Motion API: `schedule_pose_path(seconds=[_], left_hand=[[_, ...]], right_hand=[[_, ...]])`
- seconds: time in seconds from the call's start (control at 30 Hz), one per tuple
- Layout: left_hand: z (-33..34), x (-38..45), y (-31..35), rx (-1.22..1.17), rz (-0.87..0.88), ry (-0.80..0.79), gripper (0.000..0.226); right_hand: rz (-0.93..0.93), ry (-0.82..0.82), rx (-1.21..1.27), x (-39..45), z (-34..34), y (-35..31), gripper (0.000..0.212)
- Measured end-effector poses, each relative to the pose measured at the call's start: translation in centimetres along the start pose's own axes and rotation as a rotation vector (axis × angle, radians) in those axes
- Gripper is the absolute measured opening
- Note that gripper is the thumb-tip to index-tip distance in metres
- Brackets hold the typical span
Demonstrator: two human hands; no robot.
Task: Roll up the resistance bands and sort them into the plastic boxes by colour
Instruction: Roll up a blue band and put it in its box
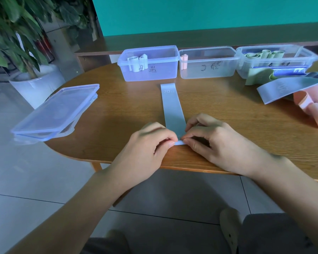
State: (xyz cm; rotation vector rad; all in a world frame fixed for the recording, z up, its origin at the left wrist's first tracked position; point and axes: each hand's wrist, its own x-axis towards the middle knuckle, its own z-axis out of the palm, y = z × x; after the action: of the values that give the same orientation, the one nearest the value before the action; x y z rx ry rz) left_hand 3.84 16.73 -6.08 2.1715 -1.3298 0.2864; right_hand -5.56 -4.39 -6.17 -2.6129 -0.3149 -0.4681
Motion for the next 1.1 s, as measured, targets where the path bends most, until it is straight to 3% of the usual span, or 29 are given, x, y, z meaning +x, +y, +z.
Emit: schedule_pose_path(seconds=[0.27,0.57,0.8,0.97,1.1], left_hand=[[0.17,0.24,0.03,0.010,-0.009,-0.009,0.008],[0.47,0.41,0.30,0.105,0.002,0.048,0.020],[0.37,0.18,0.13,0.017,-0.080,0.036,0.030],[0.45,0.33,0.18,0.036,-0.055,0.020,0.017],[0.54,0.49,0.01,0.064,-0.072,0.009,0.020]], right_hand=[[0.044,0.079,0.077,0.21,0.30,-0.03,0.009],[-0.024,0.065,-0.027,-0.02,0.33,0.43,0.023],[-0.010,0.069,-0.043,0.08,0.44,0.49,0.025],[0.002,0.057,-0.047,0.28,0.42,0.39,0.028],[0.014,0.066,-0.077,0.47,0.52,0.22,0.031]])
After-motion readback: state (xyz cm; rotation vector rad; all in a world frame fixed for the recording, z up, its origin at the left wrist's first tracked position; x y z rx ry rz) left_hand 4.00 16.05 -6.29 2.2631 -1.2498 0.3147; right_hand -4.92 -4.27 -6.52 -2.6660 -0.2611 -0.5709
